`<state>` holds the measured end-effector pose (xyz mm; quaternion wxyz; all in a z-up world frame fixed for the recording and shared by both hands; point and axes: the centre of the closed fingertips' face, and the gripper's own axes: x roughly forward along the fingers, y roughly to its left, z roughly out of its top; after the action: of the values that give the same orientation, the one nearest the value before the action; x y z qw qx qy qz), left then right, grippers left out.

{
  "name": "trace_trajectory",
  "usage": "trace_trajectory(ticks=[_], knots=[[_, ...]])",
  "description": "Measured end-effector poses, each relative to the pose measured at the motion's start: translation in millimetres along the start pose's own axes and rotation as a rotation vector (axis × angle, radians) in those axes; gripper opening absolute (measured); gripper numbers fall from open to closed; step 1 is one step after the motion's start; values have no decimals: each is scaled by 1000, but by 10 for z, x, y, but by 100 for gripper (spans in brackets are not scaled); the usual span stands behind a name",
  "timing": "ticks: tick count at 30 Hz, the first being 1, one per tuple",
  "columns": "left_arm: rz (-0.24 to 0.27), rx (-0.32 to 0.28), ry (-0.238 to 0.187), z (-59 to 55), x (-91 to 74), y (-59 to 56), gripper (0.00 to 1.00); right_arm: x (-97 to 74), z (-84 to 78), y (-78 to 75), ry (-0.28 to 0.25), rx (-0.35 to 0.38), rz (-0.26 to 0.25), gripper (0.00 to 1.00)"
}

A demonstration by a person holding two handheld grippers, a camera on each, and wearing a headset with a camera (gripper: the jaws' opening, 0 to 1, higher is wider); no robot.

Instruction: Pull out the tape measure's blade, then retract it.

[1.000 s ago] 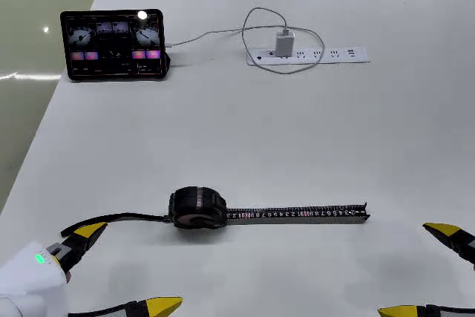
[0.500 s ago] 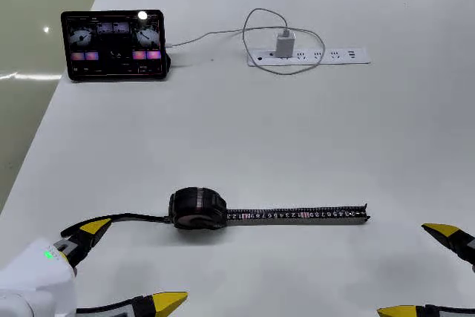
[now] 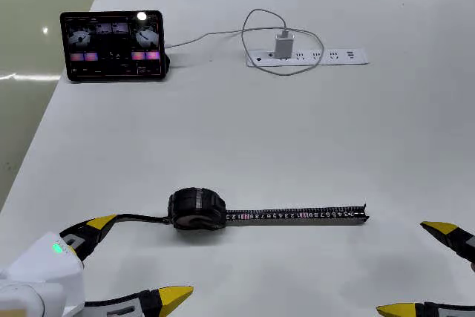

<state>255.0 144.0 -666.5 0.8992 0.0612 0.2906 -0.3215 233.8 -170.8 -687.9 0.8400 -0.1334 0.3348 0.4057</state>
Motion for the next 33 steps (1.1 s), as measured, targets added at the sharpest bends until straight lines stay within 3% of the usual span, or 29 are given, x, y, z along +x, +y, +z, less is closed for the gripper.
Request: trace_trajectory(ticks=[13,33], knots=[[-1,-28,-3,18,122,-32,92,23,-9,-87,-1,0,-3,88],[40,-88,-12,22,337,-3,91,50,43,-180,9,-30,-7,88]])
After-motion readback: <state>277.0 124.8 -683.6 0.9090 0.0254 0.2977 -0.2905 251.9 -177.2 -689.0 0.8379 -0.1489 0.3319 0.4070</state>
